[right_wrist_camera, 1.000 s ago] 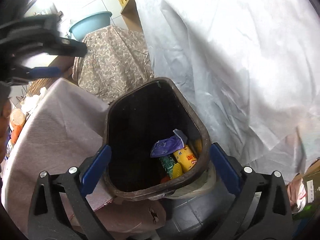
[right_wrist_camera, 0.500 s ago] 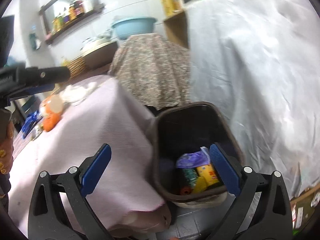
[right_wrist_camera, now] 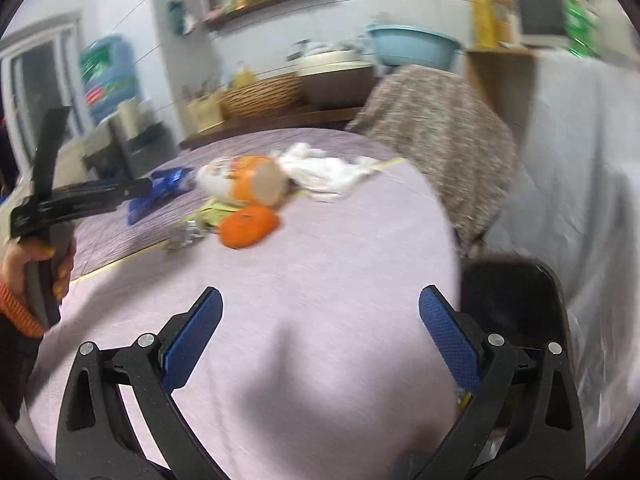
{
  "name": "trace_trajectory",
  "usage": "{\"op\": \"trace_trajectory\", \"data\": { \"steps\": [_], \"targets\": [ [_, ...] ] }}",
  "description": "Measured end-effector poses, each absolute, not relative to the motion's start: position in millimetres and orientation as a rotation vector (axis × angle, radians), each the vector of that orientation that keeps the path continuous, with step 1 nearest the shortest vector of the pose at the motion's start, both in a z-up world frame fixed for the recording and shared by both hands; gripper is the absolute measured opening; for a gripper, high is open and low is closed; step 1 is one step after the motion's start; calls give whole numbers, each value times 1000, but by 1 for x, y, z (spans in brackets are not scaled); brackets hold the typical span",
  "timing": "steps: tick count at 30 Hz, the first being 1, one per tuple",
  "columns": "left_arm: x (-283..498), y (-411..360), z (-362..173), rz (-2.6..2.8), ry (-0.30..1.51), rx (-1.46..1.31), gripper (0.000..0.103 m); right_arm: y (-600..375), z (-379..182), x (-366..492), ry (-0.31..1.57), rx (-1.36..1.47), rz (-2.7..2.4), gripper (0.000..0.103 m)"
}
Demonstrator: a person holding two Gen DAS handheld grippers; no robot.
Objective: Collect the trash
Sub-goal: 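Move both open tools back over the remaining trash on the table, then grasp the blue-silver wrapper with the left tool while the right tool grasps the orange peel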
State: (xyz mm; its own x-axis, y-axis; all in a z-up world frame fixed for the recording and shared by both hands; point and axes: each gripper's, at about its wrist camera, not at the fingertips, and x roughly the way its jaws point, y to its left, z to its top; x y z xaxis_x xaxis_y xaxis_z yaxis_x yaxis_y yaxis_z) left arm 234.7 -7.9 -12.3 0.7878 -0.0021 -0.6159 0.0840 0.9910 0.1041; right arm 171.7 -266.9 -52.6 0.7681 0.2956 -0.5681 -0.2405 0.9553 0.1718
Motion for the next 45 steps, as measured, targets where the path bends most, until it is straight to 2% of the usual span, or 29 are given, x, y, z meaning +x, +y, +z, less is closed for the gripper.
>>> {"op": "trace_trajectory", "data": {
  "steps": [7, 14, 19, 21, 24, 27, 29, 30, 32, 38, 45],
  "targets": [
    [263, 46, -24, 42, 715, 161, 88, -208, -50, 221, 730, -13, 373, 97],
    [281, 58, -38, 39, 759, 201, 86, -167, -65, 271, 823, -106, 346, 95],
    [287, 60, -44, 26, 775, 206, 84, -160, -73, 288, 866, -137, 334, 73],
    [292, 60, -46, 23, 785, 211, 81, -160, -73, 289, 868, -129, 354, 52],
    [297, 59, -49, 12, 806, 224, 70, -162, -73, 284, 868, -133, 347, 41],
    [304, 62, -53, 10, 830, 209, 57, -165, -74, 277, 863, -122, 360, 34],
    [306, 64, -55, 14, 844, 194, 37, -168, -74, 272, 857, -112, 359, 33],
    [306, 65, -56, 15, 847, 187, 33, -169, -74, 270, 854, -107, 356, 33],
    [305, 66, -56, 13, 849, 178, 20, -172, -74, 265, 849, -97, 354, 31],
    [292, 70, -51, 2, 833, 130, 6, -179, -69, 253, 833, -62, 371, 26],
    [261, 63, -39, -28, 785, 77, 5, -189, -58, 229, 785, -29, 391, 24]
  ]
}}
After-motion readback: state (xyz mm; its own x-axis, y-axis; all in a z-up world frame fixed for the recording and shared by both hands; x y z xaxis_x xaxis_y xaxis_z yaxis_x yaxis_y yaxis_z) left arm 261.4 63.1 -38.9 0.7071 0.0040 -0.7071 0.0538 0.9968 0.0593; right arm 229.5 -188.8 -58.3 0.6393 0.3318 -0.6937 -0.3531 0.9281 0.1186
